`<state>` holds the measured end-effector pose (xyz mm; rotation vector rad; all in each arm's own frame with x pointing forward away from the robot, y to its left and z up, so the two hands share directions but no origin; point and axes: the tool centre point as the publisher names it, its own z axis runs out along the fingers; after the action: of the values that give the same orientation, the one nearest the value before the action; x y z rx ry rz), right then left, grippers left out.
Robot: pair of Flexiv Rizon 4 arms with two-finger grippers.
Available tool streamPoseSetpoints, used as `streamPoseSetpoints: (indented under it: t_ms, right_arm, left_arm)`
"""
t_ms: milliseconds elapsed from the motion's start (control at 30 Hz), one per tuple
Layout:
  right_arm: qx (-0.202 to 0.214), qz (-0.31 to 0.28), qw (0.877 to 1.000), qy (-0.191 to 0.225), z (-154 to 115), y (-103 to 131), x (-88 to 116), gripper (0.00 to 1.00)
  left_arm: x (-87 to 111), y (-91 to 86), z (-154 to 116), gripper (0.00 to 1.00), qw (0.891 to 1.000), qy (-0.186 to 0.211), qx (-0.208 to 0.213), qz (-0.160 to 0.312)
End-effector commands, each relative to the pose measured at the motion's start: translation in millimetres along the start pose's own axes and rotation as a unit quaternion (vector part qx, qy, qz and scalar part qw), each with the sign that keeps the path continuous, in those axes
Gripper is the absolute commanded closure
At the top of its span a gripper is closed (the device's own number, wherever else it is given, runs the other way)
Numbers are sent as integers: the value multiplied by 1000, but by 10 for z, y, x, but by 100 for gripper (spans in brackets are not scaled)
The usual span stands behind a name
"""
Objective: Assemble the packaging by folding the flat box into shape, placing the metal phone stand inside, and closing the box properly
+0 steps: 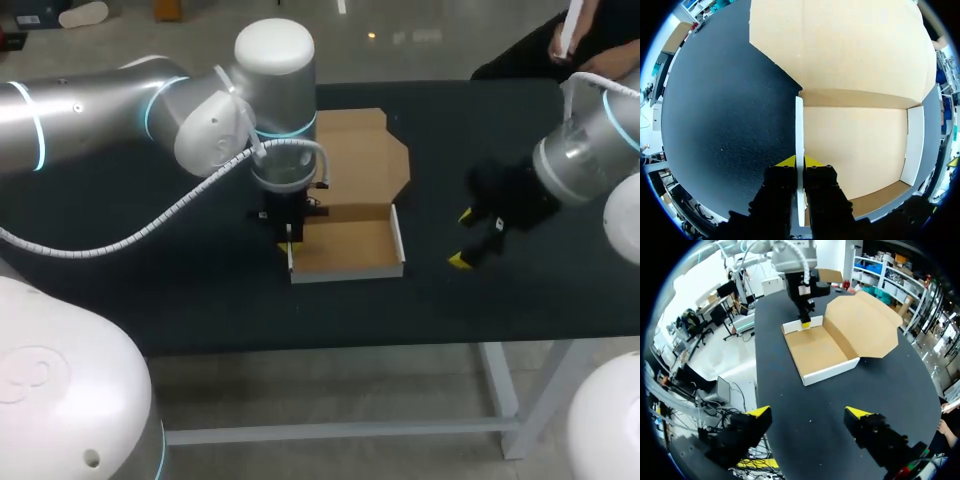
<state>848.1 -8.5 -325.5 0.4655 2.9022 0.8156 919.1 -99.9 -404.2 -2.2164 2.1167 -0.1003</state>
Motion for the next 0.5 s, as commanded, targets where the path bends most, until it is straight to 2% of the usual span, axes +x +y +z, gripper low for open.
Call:
streamPoseSetpoints:
  t_ms: [33, 433, 500]
  right_arm:
    - [-20, -6, 999, 38, -90, -79, 4, 0]
    - [-20, -6, 999, 38, -90, -79, 4, 0]
    - [-23, -13, 998, 51, -92, -80, 12, 0]
  left_arm:
    - [-33, 11, -29, 100, 1000, -8, 5, -2]
    - [-140, -1, -74, 100, 999, -29, 18, -3]
    - [-140, -5, -72, 100, 999, -35, 19, -1]
